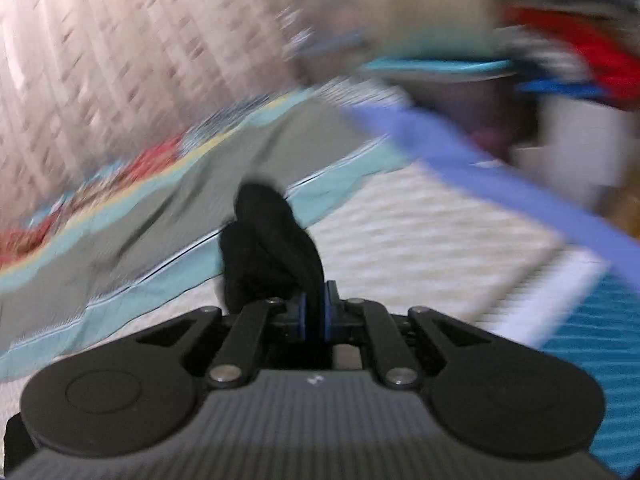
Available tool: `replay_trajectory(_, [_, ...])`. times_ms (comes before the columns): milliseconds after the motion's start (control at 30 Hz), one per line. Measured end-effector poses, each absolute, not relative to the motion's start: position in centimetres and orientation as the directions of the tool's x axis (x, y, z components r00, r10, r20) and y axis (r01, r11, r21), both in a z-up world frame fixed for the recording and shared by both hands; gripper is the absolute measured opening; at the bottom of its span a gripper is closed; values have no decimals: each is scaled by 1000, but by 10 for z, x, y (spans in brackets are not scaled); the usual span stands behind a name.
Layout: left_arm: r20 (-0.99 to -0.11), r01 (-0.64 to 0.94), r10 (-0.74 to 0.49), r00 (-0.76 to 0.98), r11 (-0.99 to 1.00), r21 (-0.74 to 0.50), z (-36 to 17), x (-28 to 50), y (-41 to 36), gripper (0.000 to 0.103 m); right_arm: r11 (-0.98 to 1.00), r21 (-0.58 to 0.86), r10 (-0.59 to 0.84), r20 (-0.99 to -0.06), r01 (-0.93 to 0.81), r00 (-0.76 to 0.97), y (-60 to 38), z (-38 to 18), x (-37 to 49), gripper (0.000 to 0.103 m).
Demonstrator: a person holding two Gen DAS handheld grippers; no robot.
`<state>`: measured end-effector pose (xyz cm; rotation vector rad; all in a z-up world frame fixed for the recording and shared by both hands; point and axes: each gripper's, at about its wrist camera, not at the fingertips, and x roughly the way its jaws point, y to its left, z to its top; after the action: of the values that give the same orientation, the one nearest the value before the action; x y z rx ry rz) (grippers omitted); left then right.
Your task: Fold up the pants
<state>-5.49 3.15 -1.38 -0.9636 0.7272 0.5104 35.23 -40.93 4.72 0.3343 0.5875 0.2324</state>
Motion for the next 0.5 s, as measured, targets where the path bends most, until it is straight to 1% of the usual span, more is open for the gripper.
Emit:
replay_trajectory(67, [-768,-686,68,637,504,-524,-18,-54,26,11,935,352,235,-536,-38,811,-455,36,327,10])
replay_trajectory(100, [-774,-683,68,629,523,-510,-19,-53,23,11,944,330,185,-567,16,802,-474,26,314,14])
replay_trajectory(133, [-778,-676,70,624,547,-493,-17,-53,20,13,953,297,136,-603,62,786,-488,16,305,16])
replay_trajectory(167, [-779,-669,68,624,561,-487,-14,-54,19,15,957,265,84,-649,121,756,-503,3,294,23])
replay_trajectory(200, [-774,-660,63,630,569,-490,-10,-57,19,17,953,255,59,-685,163,726,-515,-8,284,33])
replay_trajectory(233, [-760,-647,63,647,573,-503,-2,-63,22,21,945,257,42,-708,202,705,-527,-16,273,34])
replay_trajectory(300, [-721,-623,80,689,574,-532,17,-76,33,22,917,271,-21,-701,294,713,-548,-21,249,35])
replay_trajectory(333, [-700,-613,96,707,578,-539,26,-81,38,25,902,289,-39,-684,319,729,-551,-18,239,35])
replay_trajectory(367, [-682,-601,110,723,587,-542,36,-83,45,27,893,321,-27,-662,316,749,-552,-14,231,35])
replay_trajectory(433, [-654,-578,130,745,615,-537,50,-80,56,32,897,369,45,-624,243,780,-546,-3,227,35])
replay_trajectory(500, [-657,-585,171,735,649,-486,61,-63,66,36,914,376,108,-594,156,797,-528,9,234,35])
